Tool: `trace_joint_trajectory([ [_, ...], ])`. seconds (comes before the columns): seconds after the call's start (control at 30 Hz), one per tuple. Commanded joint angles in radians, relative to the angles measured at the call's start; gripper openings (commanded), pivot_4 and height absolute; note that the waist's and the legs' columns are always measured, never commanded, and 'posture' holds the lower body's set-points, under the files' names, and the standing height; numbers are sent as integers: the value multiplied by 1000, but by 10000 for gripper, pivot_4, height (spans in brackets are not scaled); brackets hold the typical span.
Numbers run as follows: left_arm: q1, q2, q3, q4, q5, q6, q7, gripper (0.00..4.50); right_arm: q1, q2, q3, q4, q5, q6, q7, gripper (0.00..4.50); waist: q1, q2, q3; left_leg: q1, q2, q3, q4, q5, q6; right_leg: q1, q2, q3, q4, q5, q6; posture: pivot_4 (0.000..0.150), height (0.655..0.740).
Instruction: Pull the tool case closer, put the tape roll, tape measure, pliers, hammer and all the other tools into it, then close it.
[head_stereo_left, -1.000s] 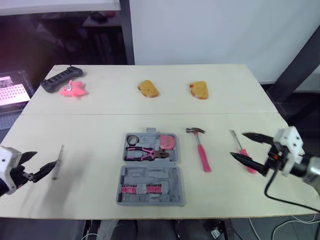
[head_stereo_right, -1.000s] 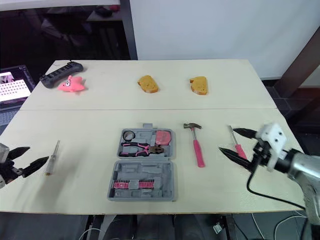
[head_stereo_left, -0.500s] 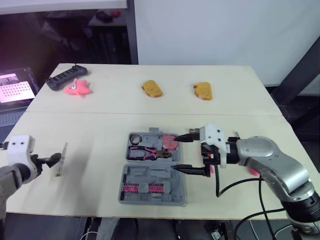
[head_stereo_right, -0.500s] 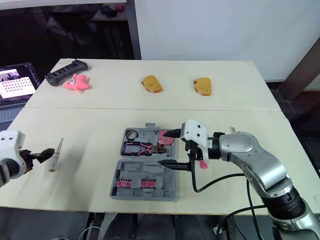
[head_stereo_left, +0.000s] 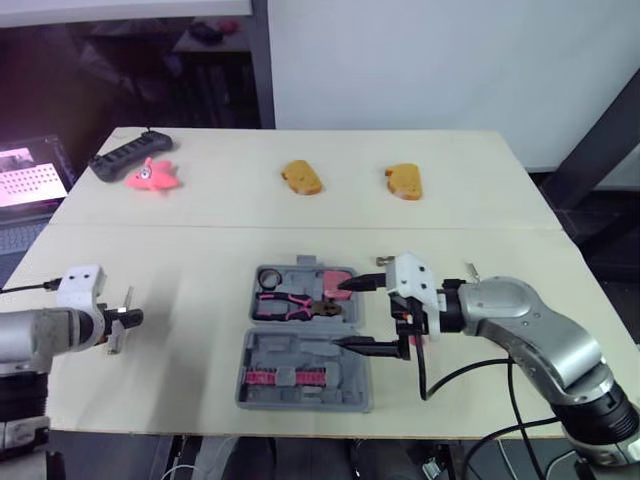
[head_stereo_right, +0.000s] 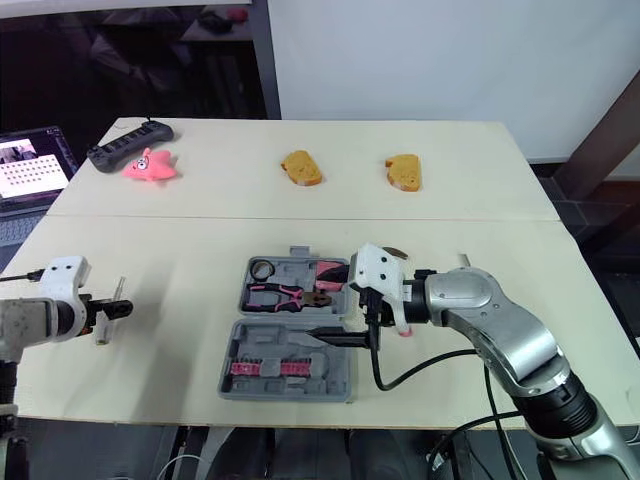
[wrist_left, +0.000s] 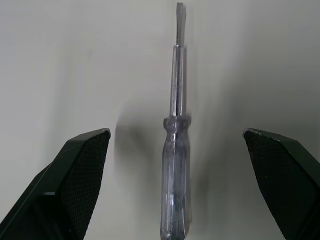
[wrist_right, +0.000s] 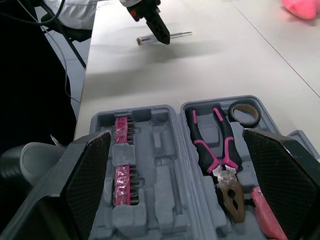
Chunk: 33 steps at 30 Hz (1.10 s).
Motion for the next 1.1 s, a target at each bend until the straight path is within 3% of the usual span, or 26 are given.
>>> trace_joint_trajectory([
  [0.03, -27, 3, -34, 44, 29, -13, -12, 44803, -13, 9, -13, -42, 10, 0, -9, 44664, 2, 0, 0, 0, 0, 0, 0, 0, 0, 0, 0, 0, 0, 0, 0, 1500, 7400],
  [0.37, -72, -18, -61, 144, 54, -60, -51, 44803, -13, 15, -11, -43, 2, -1, -22, 44664, 5, 3, -2, 1, 0, 0, 0, 0, -1, 2, 0, 0, 1, 0, 0, 1500, 7400],
  [0.47, -69, -26, -63, 149, 59, -64, -57, 35846, -14, 14, -11, -46, 2, 2, -26, 45000, 5, 4, -2, 1, 0, 0, 0, 0, 0, 2, 0, 0, 1, 0, 0, 1500, 7400],
  [0.7, -63, -47, -63, 135, 67, -73, -62, 647, -9, 3, -12, -51, 1, 6, -28, 45000, 4, 4, -2, 1, 0, 0, 1, 0, -1, 2, 0, 0, 1, 0, 0, 1500, 7400],
  [1.1, -60, -52, -72, 89, 101, -93, -60, 215, -12, 4, -6, -41, -14, 13, -30, 45000, 4, 5, -3, 1, 0, 0, 1, 0, -1, 2, 0, 0, 1, 0, 0, 1500, 7400],
])
